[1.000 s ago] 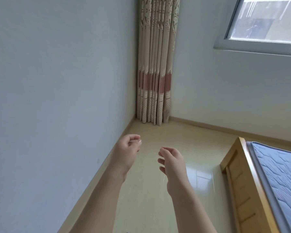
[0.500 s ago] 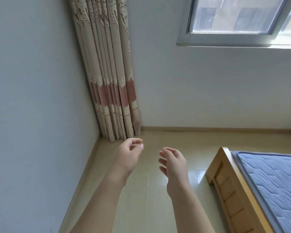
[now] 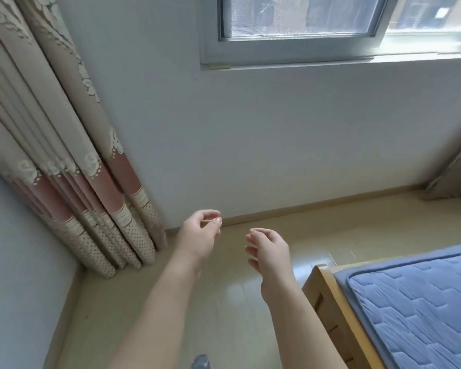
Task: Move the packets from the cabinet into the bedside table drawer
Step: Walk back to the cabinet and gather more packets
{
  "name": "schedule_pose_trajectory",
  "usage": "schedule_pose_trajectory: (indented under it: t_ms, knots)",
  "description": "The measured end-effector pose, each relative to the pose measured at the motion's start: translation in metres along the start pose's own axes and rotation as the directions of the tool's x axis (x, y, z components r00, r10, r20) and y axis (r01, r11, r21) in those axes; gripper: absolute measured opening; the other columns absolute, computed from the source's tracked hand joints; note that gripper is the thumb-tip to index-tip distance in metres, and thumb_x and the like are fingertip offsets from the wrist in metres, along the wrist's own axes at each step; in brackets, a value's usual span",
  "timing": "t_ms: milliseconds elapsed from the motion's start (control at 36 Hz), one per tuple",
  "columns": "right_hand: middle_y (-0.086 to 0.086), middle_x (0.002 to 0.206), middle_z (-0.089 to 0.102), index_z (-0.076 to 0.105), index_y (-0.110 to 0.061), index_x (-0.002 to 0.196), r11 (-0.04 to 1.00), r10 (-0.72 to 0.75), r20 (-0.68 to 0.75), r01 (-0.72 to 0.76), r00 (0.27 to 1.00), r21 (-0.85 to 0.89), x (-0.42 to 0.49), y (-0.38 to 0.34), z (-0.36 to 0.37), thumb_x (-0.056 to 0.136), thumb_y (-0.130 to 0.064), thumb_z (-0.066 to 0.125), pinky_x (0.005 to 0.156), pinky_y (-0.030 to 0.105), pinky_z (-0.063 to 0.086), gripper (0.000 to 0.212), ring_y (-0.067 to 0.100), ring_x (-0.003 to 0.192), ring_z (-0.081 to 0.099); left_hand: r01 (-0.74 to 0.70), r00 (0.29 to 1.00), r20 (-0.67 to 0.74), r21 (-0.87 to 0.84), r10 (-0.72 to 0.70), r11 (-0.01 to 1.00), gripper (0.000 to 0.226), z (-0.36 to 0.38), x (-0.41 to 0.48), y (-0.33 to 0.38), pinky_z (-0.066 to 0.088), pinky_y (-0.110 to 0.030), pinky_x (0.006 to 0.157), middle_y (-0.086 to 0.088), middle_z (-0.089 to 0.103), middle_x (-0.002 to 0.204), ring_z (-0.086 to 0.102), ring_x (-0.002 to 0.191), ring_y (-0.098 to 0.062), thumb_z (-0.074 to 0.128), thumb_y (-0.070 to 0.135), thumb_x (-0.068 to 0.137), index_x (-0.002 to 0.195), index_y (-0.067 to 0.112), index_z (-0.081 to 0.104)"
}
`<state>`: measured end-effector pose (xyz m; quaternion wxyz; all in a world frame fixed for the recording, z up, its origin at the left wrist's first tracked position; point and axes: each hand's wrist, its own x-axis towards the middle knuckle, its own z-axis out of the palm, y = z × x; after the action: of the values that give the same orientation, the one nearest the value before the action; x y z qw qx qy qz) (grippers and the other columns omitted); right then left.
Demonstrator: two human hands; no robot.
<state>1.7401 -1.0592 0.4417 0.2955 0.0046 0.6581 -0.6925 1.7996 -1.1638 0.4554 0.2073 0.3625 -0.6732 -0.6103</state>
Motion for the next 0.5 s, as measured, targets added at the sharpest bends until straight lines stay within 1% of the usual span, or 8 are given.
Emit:
schedule_pose_trajectory:
  t_ms: [83, 167, 278, 361, 389, 500]
  knots:
    - [0.002, 0.092, 0.059, 0.057, -0.020, 0.084, 1.000, 0.003, -0.066, -0.002, 0.998, 0.024, 0.054, -0.017, -0.005, 0.094, -0.016, 0.051, 0.066, 0.024, 0.041, 0.012, 0.011, 0.073, 0.053, -0.005, 0.998, 0.068, 0.001, 0.005, 1.000, 0.018, 0.029, 0.056, 0.007, 0.044, -0.027, 0.072, 0.001, 0.063, 0.089, 0.059, 0.081, -0.011, 0.051, 0.013, 0.095, 0.085, 0.027, 0.059]
    - [0.000, 0.089, 0.059, 0.057, -0.021, 0.084, 0.999, -0.028, -0.118, 0.032, 0.993, 0.026, 0.120, -0.043, -0.009, 0.094, -0.016, 0.051, 0.067, 0.023, 0.041, 0.013, 0.011, 0.073, 0.053, -0.014, 0.991, 0.133, 0.001, 0.014, 1.000, 0.017, 0.067, 0.121, 0.021, 0.045, -0.029, 0.077, 0.002, 0.064, 0.088, 0.061, 0.086, -0.014, 0.052, 0.015, 0.094, 0.086, 0.027, 0.060]
    - [-0.001, 0.085, 0.059, 0.057, -0.021, 0.084, 0.998, -0.046, -0.185, 0.052, 0.982, 0.031, 0.201, -0.091, -0.013, 0.094, -0.017, 0.051, 0.068, 0.024, 0.041, 0.013, 0.011, 0.075, 0.054, -0.054, 0.975, 0.216, 0.030, 0.046, 0.998, 0.016, 0.113, 0.206, 0.056, 0.044, -0.024, 0.069, 0.004, 0.064, 0.090, 0.060, 0.086, -0.013, 0.051, 0.015, 0.095, 0.087, 0.026, 0.060]
    - [-0.001, 0.084, 0.059, 0.057, -0.021, 0.084, 0.991, -0.068, -0.278, 0.096, 0.958, 0.089, 0.251, -0.124, -0.027, 0.094, -0.016, 0.050, 0.066, 0.024, 0.043, 0.012, 0.010, 0.074, 0.055, -0.105, 0.963, 0.252, 0.044, 0.090, 0.994, 0.012, 0.153, 0.262, 0.085, 0.043, -0.020, 0.067, 0.002, 0.064, 0.092, 0.060, 0.088, -0.014, 0.051, 0.013, 0.095, 0.096, 0.019, 0.061]
    - [0.000, 0.085, 0.059, 0.057, -0.020, 0.085, 0.988, -0.068, -0.314, 0.108, 0.947, 0.110, 0.266, -0.132, -0.034, 0.094, -0.016, 0.050, 0.066, 0.025, 0.044, 0.012, 0.011, 0.075, 0.055, -0.115, 0.957, 0.272, 0.050, 0.097, 0.992, 0.012, 0.169, 0.277, 0.093, 0.044, -0.021, 0.068, 0.002, 0.064, 0.093, 0.061, 0.089, -0.015, 0.051, 0.014, 0.095, 0.096, 0.020, 0.061]
    - [0.000, 0.085, 0.058, 0.056, -0.020, 0.082, 0.981, -0.027, -0.426, 0.106, 0.904, 0.162, 0.321, -0.154, -0.072, 0.093, -0.015, 0.050, 0.067, 0.027, 0.042, 0.013, 0.012, 0.074, 0.054, -0.131, 0.907, 0.413, 0.084, 0.086, 0.988, 0.016, 0.236, 0.322, 0.109, 0.046, -0.029, 0.079, 0.003, 0.067, 0.094, 0.063, 0.096, -0.017, 0.053, 0.017, 0.094, 0.087, 0.029, 0.060]
